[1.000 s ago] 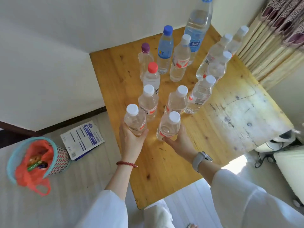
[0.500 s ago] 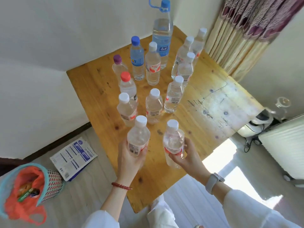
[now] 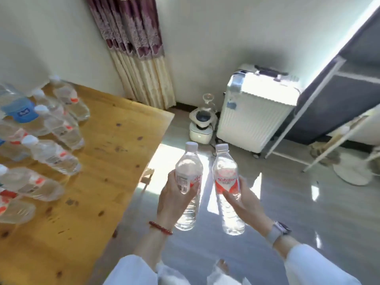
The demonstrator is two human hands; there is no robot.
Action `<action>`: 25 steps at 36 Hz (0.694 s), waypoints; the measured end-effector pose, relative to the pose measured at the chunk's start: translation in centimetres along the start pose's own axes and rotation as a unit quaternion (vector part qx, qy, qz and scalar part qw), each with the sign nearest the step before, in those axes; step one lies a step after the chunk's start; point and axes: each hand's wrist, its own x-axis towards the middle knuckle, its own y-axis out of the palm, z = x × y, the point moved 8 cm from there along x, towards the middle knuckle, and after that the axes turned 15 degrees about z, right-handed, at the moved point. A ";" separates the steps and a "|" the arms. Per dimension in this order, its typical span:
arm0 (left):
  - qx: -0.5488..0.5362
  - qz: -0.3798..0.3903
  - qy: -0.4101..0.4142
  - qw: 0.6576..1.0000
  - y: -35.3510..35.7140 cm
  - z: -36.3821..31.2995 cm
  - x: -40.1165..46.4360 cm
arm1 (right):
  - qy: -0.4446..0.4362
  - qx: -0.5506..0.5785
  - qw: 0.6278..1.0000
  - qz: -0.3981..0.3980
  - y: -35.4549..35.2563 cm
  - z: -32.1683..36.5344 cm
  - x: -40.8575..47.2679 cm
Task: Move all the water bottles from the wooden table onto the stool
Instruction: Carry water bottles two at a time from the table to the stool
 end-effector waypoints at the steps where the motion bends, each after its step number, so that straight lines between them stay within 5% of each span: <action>1: 0.011 0.024 0.015 1.000 2.5 -2.1 0.6 | 0.012 0.017 1.000 -0.021 -2.2 -2.0 -1.2; 11: 0.062 0.232 0.180 0.954 26.5 -21.6 3.7 | 0.184 0.108 0.946 -0.244 -19.8 -20.2 -15.6; 25: 0.121 0.462 0.327 0.815 60.4 -42.7 0.9 | 0.307 0.208 0.815 -0.446 -35.9 -40.0 -32.7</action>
